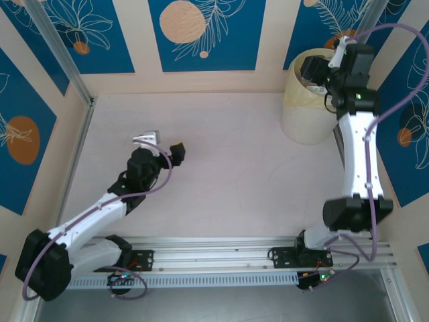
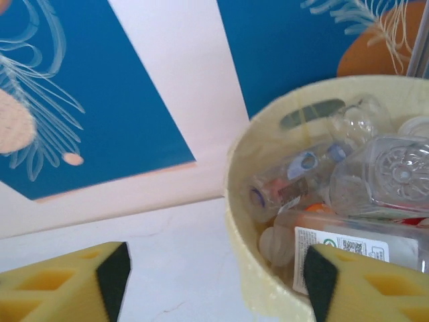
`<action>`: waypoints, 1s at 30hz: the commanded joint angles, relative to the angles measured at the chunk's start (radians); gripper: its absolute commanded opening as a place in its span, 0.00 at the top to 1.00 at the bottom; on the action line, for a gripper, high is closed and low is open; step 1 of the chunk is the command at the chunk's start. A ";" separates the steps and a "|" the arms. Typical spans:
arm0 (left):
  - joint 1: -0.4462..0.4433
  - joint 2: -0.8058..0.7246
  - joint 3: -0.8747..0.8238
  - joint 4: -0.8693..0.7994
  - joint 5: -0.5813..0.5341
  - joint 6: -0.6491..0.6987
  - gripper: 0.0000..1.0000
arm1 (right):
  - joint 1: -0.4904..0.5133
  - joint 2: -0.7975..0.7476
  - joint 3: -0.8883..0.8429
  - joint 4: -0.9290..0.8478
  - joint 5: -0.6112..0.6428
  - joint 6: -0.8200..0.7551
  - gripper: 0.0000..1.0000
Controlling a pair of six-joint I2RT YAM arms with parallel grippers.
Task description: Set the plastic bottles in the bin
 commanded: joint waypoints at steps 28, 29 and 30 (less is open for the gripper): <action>0.456 0.212 -0.216 0.327 -0.072 0.373 0.00 | -0.006 -0.408 -1.297 0.814 0.082 0.135 0.01; 0.462 0.240 -0.216 0.348 -0.061 0.380 0.00 | -0.003 -0.401 -1.313 0.828 0.082 0.124 0.01; 0.465 0.272 -0.208 0.357 -0.039 0.388 0.00 | -0.003 -0.391 -1.327 0.840 0.083 0.115 0.01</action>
